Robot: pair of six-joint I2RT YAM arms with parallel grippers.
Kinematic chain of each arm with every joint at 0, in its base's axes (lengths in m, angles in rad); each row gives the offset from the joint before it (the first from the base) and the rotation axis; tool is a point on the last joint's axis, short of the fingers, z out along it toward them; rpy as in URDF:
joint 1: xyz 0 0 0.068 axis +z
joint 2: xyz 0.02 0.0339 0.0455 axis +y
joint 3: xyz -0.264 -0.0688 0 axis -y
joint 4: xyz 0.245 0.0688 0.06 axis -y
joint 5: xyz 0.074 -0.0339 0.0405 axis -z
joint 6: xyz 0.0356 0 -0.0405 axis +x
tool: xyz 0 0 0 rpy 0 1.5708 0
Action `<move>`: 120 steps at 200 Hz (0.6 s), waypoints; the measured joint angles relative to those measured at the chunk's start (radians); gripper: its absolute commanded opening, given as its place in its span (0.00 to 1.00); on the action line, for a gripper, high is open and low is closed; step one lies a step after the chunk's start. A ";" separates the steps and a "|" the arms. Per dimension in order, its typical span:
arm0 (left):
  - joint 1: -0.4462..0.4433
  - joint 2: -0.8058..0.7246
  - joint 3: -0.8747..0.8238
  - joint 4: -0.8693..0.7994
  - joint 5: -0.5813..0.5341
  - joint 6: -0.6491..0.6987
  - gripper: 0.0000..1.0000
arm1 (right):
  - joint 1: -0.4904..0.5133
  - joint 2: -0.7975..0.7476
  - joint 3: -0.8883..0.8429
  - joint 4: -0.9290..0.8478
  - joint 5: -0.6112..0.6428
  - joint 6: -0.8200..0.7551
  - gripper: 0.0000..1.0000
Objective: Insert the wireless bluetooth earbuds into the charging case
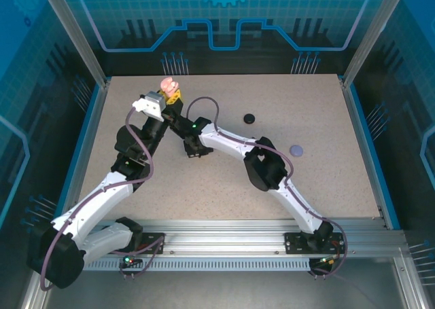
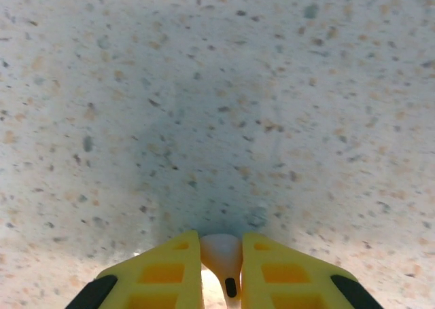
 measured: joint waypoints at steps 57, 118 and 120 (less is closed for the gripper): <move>0.000 0.000 0.000 0.000 0.023 -0.002 0.00 | -0.011 -0.284 -0.264 0.097 0.048 -0.015 0.15; 0.000 -0.013 -0.002 0.000 0.129 -0.032 0.00 | -0.098 -0.733 -0.537 0.217 0.076 -0.080 0.16; 0.000 -0.013 -0.002 0.000 0.133 -0.034 0.00 | -0.100 -0.744 -0.539 0.220 0.077 -0.084 0.16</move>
